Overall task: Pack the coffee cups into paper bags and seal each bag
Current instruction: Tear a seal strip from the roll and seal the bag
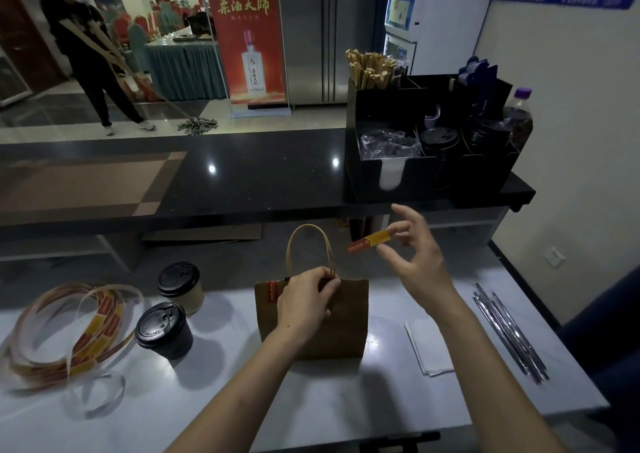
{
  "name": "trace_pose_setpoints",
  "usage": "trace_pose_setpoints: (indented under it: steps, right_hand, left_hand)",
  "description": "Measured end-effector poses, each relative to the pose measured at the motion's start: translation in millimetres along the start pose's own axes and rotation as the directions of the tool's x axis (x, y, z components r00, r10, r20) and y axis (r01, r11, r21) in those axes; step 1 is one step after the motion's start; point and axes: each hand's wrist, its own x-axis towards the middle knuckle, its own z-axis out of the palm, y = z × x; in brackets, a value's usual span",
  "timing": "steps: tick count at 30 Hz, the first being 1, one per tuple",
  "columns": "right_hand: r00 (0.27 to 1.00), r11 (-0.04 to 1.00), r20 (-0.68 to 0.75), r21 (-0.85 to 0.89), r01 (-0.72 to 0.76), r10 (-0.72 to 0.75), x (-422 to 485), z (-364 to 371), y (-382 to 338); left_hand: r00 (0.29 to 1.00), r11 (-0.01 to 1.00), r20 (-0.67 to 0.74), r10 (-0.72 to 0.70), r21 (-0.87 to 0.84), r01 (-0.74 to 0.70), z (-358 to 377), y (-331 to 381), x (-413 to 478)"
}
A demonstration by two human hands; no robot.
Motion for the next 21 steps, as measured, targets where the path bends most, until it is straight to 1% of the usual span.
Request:
trace_pose_setpoints:
  steps: [2,5,9,11,17,21]
  right_hand:
    - [1.000,1.000,0.029,0.029,0.003,-0.004,2.2,-5.0,-6.1]
    - [0.992,0.997,0.121,0.068,0.027,-0.035,3.8,-3.5,-9.0]
    - [0.956,0.991,0.277,-0.066,0.115,-0.092,3.1,7.7,-2.9]
    - [0.938,0.979,0.329,-0.132,0.156,-0.105,1.4,13.5,2.3]
    - [0.904,0.938,0.406,-0.242,0.249,-0.135,0.8,28.7,11.9]
    - [0.898,0.916,0.419,-0.294,0.274,-0.135,-0.1,33.6,14.9]
  left_hand:
    - [1.000,1.000,-0.004,0.005,-0.005,-0.005,1.2,-0.2,0.1]
    - [1.000,1.000,-0.004,0.012,-0.014,-0.012,1.2,-0.8,-0.8]
    - [1.000,1.000,0.001,0.011,-0.017,-0.011,0.5,0.3,-2.0]
    - [1.000,1.000,-0.001,0.013,-0.009,-0.013,0.7,0.8,-2.7]
    - [1.000,1.000,-0.002,0.015,-0.011,-0.015,1.4,-0.6,-4.2]
    - [1.000,1.000,-0.002,0.016,-0.020,-0.016,2.3,-0.2,-4.5]
